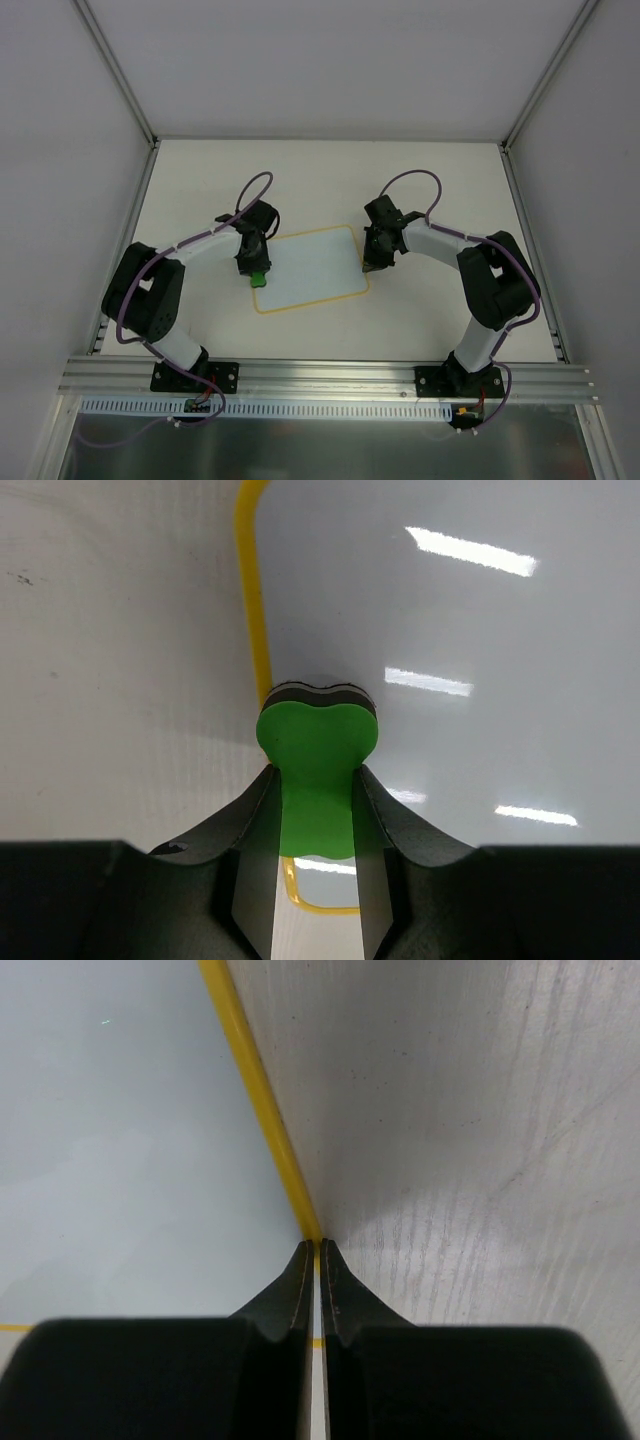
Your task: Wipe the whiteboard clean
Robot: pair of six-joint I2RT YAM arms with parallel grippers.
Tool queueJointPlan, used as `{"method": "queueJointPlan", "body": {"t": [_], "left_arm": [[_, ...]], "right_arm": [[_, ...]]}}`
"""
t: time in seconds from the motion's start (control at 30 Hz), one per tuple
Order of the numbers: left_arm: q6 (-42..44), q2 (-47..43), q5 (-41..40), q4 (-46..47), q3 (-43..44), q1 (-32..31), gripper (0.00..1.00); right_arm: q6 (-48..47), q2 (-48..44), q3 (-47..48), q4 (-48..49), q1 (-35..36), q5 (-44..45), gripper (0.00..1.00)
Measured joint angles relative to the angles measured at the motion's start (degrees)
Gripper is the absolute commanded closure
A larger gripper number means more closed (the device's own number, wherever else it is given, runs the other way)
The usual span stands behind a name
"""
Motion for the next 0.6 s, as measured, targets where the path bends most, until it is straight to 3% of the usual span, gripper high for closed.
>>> {"method": "queueJointPlan", "body": {"t": [0.13,0.2,0.23,0.3,0.33,0.37,0.47,0.6], "left_arm": [[1.31,-0.46,-0.24,-2.64,1.2,0.35,1.0],[1.75,-0.81,-0.5,-3.63,2.54,0.7,1.0],[2.03,-1.03,-0.61,-4.09,3.54,1.16,1.0],[2.73,-1.18,-0.68,-4.24,5.95,3.08,1.0],[3.02,-1.18,-0.85,-4.17,7.17,4.55,1.0],[3.17,-1.16,-1.11,-4.17,8.15,5.95,1.0],[4.07,0.2,-1.51,-4.09,12.02,11.85,1.0],[4.72,6.34,-1.53,-4.15,17.94,19.21,1.0]], "right_arm": [[0.04,-0.17,-0.09,0.04,0.02,0.11,0.81],[-0.2,-0.44,-0.33,0.0,0.07,0.83,0.63],[-0.42,-0.76,-0.52,-0.02,0.07,1.14,0.47],[-0.98,-1.99,-0.87,-0.15,0.11,2.01,0.33],[-1.46,-2.82,-1.18,-0.59,0.11,2.84,0.18],[-1.75,-3.89,-1.53,-1.2,0.04,3.17,0.13],[-3.5,-8.22,-2.19,-2.91,-0.07,4.17,0.01],[-5.86,-17.57,-2.43,-4.0,-0.04,5.55,0.01]]}}
